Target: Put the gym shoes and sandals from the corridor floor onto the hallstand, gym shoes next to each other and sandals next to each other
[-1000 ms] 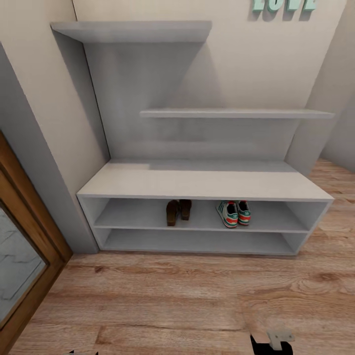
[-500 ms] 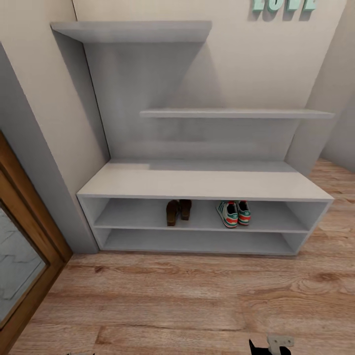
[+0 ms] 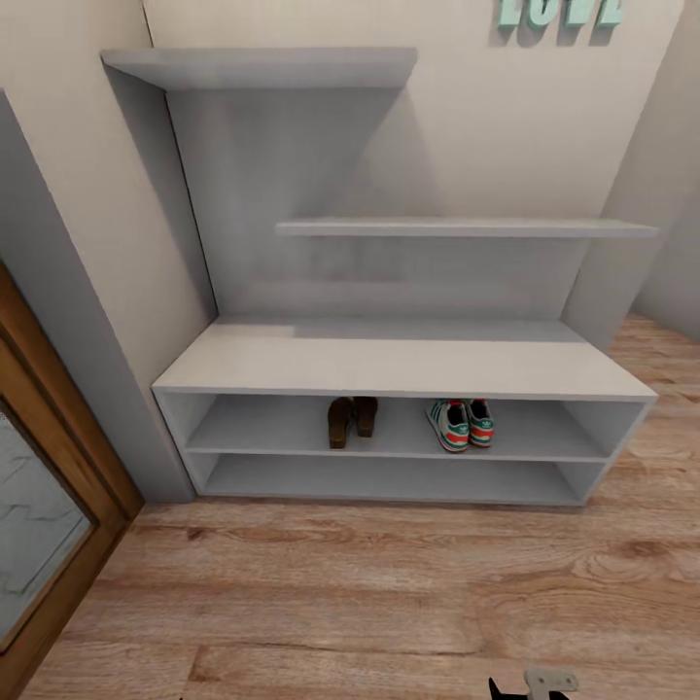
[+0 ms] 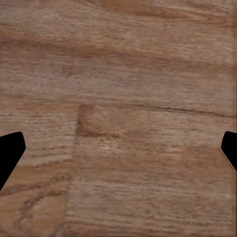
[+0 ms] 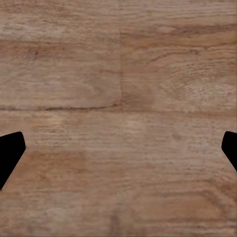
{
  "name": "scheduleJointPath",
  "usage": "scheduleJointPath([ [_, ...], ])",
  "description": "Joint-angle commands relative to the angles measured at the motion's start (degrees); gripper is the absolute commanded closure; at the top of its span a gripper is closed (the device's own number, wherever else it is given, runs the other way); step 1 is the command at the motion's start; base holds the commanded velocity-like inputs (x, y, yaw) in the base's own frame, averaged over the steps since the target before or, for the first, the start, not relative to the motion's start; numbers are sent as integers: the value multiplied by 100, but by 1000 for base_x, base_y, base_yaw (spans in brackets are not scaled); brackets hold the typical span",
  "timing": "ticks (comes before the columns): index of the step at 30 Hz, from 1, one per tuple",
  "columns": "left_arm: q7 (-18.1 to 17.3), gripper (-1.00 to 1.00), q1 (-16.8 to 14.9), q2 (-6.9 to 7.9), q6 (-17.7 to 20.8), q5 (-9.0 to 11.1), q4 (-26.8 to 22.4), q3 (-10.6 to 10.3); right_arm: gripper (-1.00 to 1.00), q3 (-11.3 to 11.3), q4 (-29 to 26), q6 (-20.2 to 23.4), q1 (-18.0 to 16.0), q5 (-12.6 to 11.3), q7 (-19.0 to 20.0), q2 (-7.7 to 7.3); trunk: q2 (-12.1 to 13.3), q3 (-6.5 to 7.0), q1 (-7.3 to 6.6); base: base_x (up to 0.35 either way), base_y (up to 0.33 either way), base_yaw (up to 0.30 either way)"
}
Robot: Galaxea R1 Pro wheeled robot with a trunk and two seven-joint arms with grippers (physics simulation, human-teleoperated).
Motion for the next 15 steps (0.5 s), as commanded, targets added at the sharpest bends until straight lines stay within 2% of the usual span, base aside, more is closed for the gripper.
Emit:
scheduleJointPath([
  [1,-55,-100,-3,-2,6,47,6,18,-100,5,6,-19,-2,-21,8,6,40,14,-24,0,0,0],
  [13,-54,-100,-3,-26,6,44,43,17,-100,5,9,-20,2,-21,9,104,521,229,-287,0,0,0],
  [15,-54,-100,-3,-26,6,45,51,17,-100,5,7,-20,2,-21,9,108,521,229,-287,0,0,0],
])
